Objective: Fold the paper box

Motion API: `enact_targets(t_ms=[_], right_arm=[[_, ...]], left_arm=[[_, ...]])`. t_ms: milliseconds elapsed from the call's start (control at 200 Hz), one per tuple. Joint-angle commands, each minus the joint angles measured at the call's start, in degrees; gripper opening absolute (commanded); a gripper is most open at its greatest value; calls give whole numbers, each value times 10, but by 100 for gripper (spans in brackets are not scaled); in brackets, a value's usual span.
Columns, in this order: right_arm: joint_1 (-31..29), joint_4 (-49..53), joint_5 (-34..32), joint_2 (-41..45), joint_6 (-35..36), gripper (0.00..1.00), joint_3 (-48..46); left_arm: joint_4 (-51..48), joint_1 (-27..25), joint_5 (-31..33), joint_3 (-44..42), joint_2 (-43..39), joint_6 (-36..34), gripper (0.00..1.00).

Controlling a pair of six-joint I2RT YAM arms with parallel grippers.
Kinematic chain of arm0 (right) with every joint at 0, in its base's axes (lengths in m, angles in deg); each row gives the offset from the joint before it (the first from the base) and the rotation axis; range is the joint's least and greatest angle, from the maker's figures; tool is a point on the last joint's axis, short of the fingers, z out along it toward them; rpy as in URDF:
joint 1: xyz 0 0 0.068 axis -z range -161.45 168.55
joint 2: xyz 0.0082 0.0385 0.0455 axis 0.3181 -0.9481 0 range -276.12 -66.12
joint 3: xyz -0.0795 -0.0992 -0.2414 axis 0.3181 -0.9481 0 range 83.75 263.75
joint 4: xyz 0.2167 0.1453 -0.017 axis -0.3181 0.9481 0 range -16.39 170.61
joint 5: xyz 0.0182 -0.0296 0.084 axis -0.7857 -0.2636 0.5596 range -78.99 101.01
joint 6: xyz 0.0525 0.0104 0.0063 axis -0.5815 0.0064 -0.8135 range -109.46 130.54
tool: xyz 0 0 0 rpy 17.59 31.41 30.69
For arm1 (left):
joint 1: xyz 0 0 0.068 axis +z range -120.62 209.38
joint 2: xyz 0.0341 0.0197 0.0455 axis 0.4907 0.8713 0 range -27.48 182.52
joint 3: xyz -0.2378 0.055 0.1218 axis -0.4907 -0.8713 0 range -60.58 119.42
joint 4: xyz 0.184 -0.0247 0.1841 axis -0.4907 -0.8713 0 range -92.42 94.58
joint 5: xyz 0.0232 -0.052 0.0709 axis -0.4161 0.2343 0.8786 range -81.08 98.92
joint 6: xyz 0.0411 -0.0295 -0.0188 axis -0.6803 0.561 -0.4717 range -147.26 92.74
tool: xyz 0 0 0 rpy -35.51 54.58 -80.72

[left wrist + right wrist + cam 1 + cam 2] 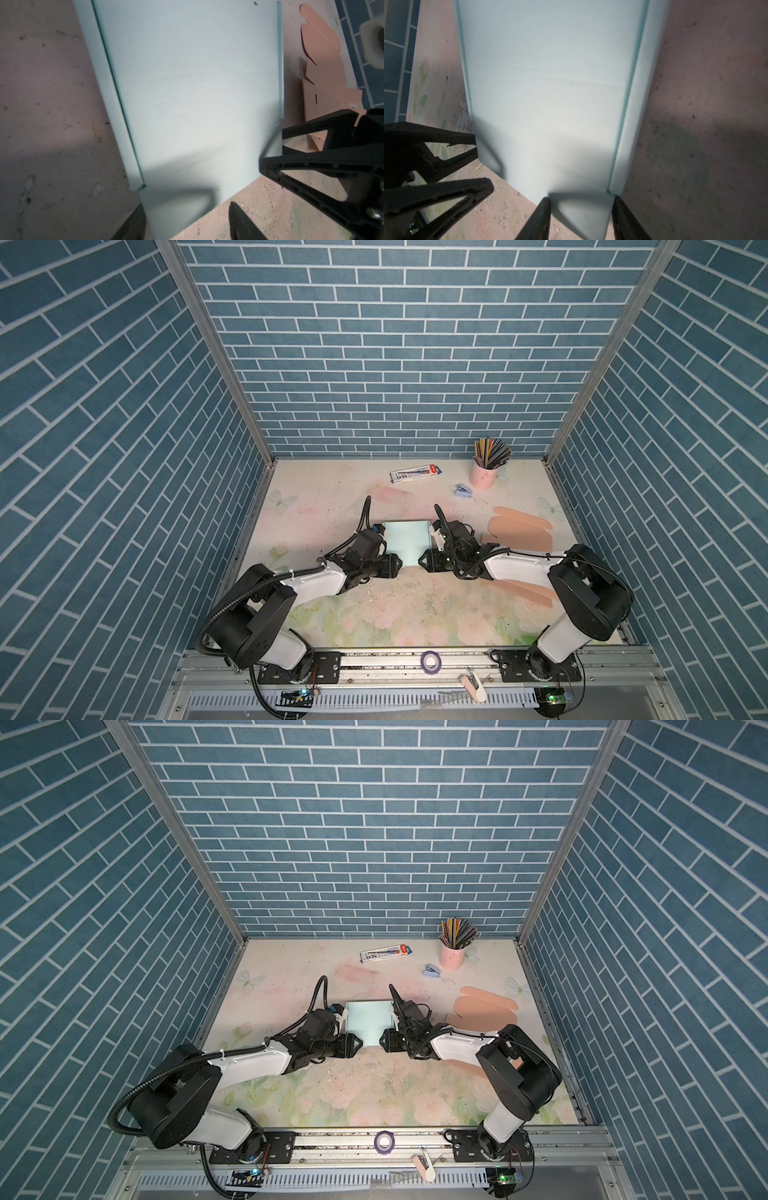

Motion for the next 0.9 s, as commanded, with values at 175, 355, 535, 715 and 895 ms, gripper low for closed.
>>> enact_targets(t_ms=[175,355,535,715,895], right_arm=[[-4,18,-30,-19,19,48,25],[-3,30,-38,-19,28,46,31],[-3,30,-37,-23,28,45,33],[-4,30,-38,-26,28,44,34],[-3,33,-39,-23,29,44,34]], left_arm=[[15,-4,4,8,16,3,60],[3,-3,4,10,7,-3,60],[-27,4,7,9,-16,-18,65],[-35,10,5,4,-27,-25,65],[-40,14,2,4,-33,-27,65]])
